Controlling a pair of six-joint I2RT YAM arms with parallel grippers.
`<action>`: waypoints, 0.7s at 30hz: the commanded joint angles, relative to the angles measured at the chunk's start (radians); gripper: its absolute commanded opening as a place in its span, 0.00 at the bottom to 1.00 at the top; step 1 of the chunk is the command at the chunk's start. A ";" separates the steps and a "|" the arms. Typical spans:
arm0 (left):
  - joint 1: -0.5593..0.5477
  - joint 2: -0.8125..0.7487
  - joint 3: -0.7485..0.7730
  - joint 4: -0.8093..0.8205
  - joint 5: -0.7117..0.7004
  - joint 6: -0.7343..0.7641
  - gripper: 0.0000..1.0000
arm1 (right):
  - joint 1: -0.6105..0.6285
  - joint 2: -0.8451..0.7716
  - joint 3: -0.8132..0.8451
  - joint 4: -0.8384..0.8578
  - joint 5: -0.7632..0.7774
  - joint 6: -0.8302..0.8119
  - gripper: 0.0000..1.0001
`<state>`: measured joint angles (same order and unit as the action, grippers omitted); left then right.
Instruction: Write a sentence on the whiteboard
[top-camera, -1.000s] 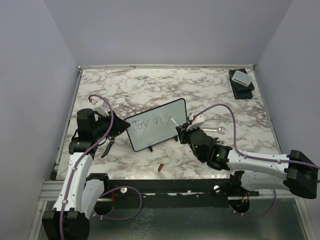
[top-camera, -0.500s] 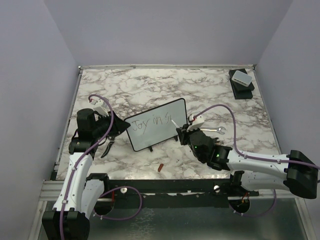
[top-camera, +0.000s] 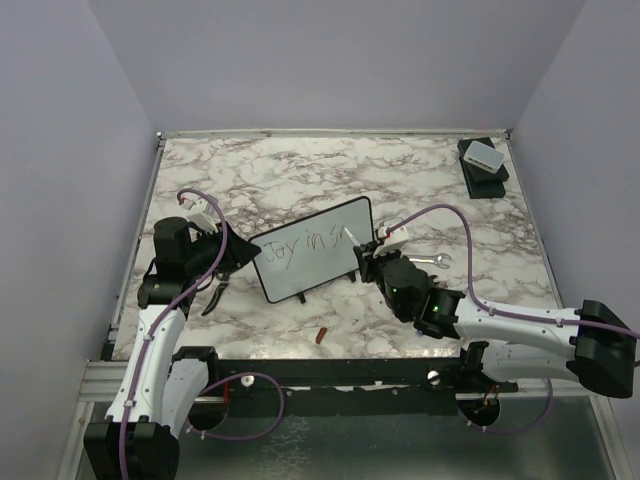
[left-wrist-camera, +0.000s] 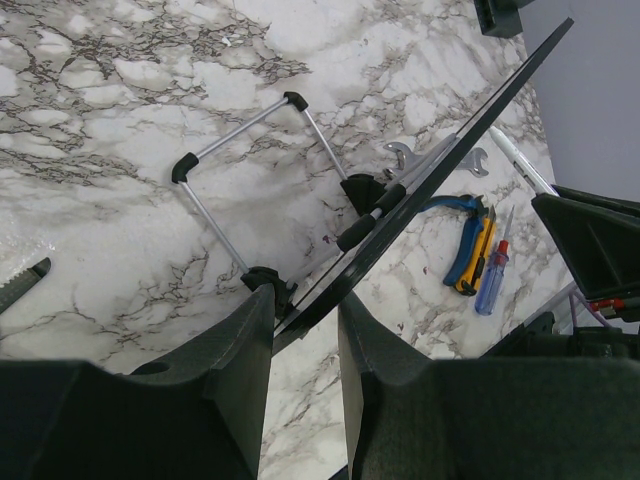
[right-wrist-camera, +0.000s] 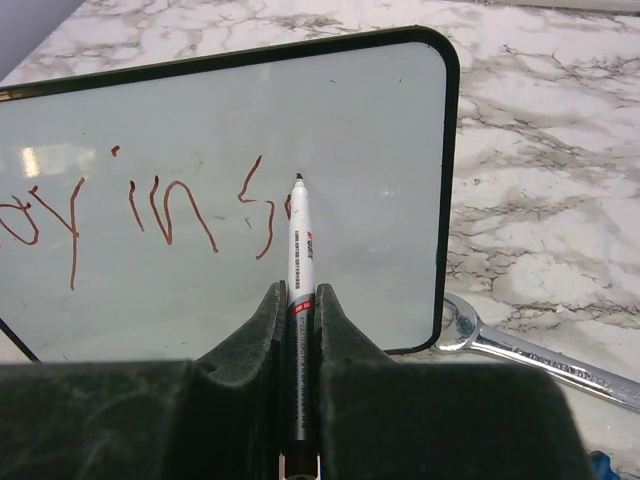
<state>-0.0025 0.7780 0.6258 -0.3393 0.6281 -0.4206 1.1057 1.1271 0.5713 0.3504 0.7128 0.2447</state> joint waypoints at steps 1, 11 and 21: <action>-0.007 -0.011 -0.008 -0.005 0.004 0.002 0.33 | -0.004 0.011 0.022 0.003 0.057 -0.008 0.01; -0.007 -0.013 -0.008 -0.006 0.004 0.001 0.33 | -0.010 0.027 -0.001 -0.067 0.029 0.080 0.01; -0.007 -0.012 -0.009 -0.006 0.004 0.001 0.33 | -0.010 0.027 -0.029 -0.108 0.002 0.156 0.01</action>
<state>-0.0025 0.7776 0.6258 -0.3393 0.6281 -0.4217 1.1023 1.1481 0.5583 0.2813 0.7208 0.3668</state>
